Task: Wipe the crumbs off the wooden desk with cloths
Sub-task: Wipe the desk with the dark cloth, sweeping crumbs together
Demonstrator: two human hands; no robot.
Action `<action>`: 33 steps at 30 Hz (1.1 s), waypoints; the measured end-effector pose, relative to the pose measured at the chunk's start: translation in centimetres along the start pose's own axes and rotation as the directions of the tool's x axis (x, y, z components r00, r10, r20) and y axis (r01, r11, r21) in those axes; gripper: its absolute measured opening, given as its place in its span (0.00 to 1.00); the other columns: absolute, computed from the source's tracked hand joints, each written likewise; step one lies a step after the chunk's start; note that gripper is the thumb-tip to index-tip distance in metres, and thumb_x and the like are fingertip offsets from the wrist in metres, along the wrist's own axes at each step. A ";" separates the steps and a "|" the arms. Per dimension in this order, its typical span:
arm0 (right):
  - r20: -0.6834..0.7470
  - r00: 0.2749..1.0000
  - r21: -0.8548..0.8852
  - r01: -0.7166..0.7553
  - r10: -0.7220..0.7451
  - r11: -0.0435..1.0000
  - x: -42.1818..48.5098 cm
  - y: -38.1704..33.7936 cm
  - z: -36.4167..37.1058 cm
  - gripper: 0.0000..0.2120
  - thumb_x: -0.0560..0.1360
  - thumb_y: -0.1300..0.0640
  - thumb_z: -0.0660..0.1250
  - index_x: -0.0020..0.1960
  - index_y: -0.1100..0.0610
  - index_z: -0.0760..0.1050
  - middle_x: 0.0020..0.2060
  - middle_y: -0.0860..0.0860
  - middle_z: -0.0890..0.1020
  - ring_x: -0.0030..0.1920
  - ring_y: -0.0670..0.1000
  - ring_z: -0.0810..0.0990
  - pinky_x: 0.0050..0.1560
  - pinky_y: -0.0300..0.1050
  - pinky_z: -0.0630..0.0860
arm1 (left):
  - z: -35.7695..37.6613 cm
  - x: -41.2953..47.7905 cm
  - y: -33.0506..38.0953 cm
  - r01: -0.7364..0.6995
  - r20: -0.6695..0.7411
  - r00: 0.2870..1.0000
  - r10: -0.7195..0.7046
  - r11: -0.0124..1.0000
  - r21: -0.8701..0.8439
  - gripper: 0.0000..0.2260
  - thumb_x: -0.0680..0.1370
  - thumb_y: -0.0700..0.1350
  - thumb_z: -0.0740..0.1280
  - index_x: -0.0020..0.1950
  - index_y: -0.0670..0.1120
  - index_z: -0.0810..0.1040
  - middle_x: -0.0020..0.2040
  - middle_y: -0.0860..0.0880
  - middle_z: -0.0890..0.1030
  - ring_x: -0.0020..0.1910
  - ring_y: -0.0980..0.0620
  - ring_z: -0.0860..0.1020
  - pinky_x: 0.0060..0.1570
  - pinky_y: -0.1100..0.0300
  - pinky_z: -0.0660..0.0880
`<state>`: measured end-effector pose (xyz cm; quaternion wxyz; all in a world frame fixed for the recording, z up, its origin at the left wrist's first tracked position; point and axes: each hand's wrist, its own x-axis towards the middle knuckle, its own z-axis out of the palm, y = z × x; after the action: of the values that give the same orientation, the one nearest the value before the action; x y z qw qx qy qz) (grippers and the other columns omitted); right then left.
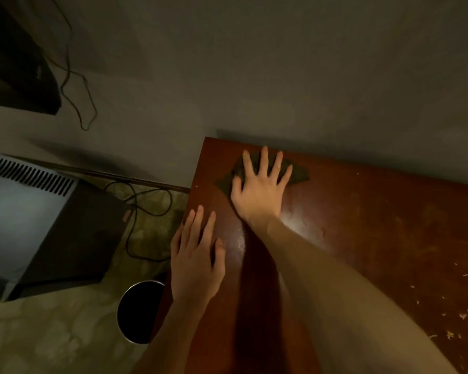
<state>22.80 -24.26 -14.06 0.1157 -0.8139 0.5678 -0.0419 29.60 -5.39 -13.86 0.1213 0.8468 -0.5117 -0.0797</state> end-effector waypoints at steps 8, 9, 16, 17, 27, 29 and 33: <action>-0.016 0.999 -0.017 0.047 -0.047 0.999 1.2 1.6 -0.3 0.31 0.82 0.38 0.51 0.83 0.44 0.58 0.84 0.54 0.55 0.83 0.64 0.46 0.80 0.70 0.44 | 0.2 -0.3 -0.1 -0.010 -0.074 0.997 0.003 0.996 -0.093 0.26 0.83 0.48 0.64 0.82 0.49 0.67 0.83 0.47 0.62 0.84 0.52 0.56 0.81 0.51 0.55; -0.026 0.999 -0.021 0.039 -0.039 0.999 0.3 1.7 -0.2 0.30 0.82 0.38 0.51 0.83 0.44 0.59 0.84 0.54 0.56 0.83 0.64 0.47 0.80 0.70 0.46 | 0.1 -0.3 -0.2 -0.019 -0.075 0.997 0.011 0.994 -0.103 0.25 0.84 0.48 0.63 0.82 0.49 0.67 0.83 0.47 0.62 0.84 0.51 0.56 0.81 0.50 0.55; -0.048 0.999 -0.021 -0.023 0.022 1.000 -11.2 0.3 0.6 0.29 0.83 0.39 0.52 0.83 0.44 0.58 0.84 0.54 0.57 0.84 0.61 0.49 0.81 0.66 0.48 | -0.4 0.0 -0.3 -0.053 -0.042 0.998 0.048 0.991 -0.122 0.25 0.86 0.50 0.51 0.82 0.49 0.65 0.84 0.48 0.60 0.84 0.52 0.54 0.82 0.48 0.54; -0.047 0.998 -0.028 -0.054 0.053 0.998 -13.3 -0.2 1.0 0.29 0.83 0.39 0.53 0.83 0.44 0.58 0.84 0.53 0.56 0.84 0.61 0.48 0.81 0.66 0.48 | -0.4 0.2 -0.5 -0.063 -0.040 0.997 0.059 0.990 -0.122 0.25 0.86 0.50 0.49 0.82 0.49 0.65 0.85 0.48 0.59 0.84 0.51 0.53 0.82 0.48 0.54; -0.001 0.984 -0.046 -0.177 0.177 0.983 -28.6 -3.6 2.4 0.31 0.82 0.42 0.57 0.83 0.44 0.57 0.84 0.52 0.54 0.84 0.58 0.45 0.82 0.65 0.49 | -0.5 -0.5 -1.1 -0.077 -0.009 0.997 0.076 0.987 -0.143 0.25 0.85 0.52 0.50 0.83 0.50 0.65 0.85 0.48 0.59 0.85 0.51 0.53 0.83 0.48 0.51; 0.003 0.985 -0.055 -0.174 0.174 0.983 -27.8 -3.4 2.3 0.31 0.82 0.42 0.57 0.83 0.44 0.57 0.84 0.51 0.54 0.84 0.58 0.45 0.82 0.65 0.48 | -0.4 -0.6 -1.1 -0.077 -0.003 0.997 0.077 0.989 -0.125 0.25 0.85 0.52 0.51 0.83 0.50 0.64 0.85 0.48 0.59 0.85 0.51 0.52 0.83 0.48 0.51; -0.015 0.986 -0.056 -0.169 0.168 0.984 -24.5 -2.4 1.8 0.31 0.81 0.41 0.56 0.83 0.44 0.58 0.84 0.52 0.56 0.84 0.59 0.48 0.81 0.66 0.50 | -0.1 -0.6 -1.1 -0.071 -0.014 0.997 0.070 0.991 -0.112 0.25 0.85 0.51 0.53 0.83 0.50 0.64 0.85 0.47 0.59 0.85 0.50 0.53 0.82 0.47 0.52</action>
<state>16.78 -0.29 -13.72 0.0926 -0.7657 0.6362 -0.0200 30.27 -4.41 -14.02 0.1742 0.8204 -0.5355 -0.0996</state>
